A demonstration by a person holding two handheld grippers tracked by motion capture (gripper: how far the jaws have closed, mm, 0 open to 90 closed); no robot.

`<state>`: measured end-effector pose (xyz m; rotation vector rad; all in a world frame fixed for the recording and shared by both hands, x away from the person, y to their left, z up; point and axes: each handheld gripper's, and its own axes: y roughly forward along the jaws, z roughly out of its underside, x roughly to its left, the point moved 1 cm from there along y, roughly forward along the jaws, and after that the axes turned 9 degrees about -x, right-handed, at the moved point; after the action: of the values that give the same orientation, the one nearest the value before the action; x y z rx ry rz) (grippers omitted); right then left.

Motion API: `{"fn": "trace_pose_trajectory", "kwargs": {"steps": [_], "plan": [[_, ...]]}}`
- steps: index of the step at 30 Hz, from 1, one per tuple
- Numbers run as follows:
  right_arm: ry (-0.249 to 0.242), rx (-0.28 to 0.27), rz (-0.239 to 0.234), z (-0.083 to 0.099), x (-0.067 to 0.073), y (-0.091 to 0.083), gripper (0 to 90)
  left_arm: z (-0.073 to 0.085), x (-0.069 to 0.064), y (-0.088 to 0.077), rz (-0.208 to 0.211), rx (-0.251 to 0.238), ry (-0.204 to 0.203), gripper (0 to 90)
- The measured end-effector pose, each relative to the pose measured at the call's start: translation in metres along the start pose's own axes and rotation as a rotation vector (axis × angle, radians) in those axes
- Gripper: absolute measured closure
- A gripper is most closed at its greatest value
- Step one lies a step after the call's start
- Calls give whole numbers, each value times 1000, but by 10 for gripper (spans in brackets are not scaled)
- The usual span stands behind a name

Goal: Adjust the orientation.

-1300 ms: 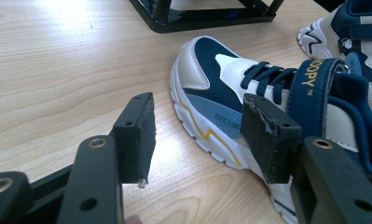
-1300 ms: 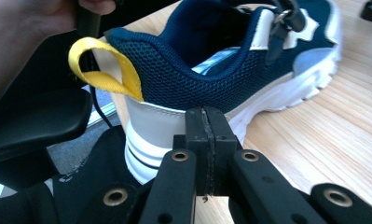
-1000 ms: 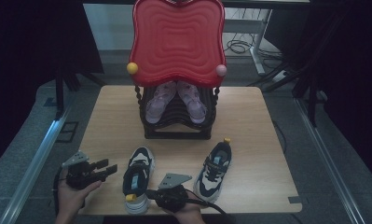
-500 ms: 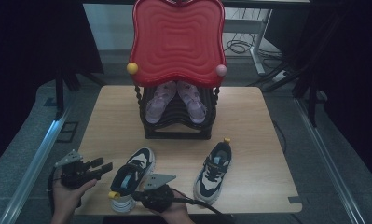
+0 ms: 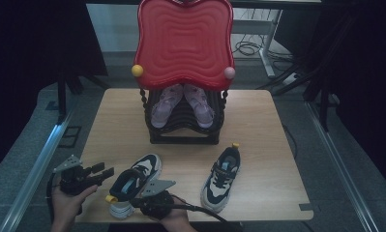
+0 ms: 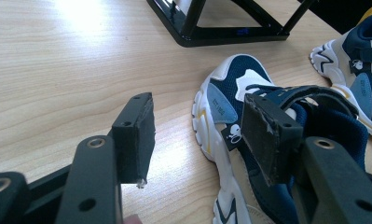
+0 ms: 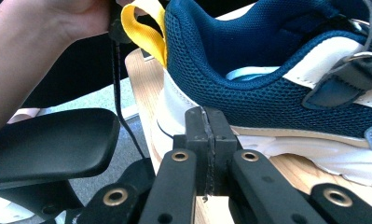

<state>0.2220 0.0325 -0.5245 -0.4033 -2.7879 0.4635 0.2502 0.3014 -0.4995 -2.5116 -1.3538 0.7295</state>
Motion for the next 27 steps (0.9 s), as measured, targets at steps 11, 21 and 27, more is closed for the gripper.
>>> {"fn": "trace_pose_trajectory", "kwargs": {"steps": [11, 21, 27], "plan": [[-55, -42, 7, -6, 6, -24, 899, 0, 2, -2, -7, -4, -2, 442], [-56, -71, 53, -7, -2, -63, 897, 1, 3, 0, -10, -3, -5, 438], [-41, -104, 108, -9, -15, -91, 897, 1, 3, 0, -13, 0, -4, 438]]}}
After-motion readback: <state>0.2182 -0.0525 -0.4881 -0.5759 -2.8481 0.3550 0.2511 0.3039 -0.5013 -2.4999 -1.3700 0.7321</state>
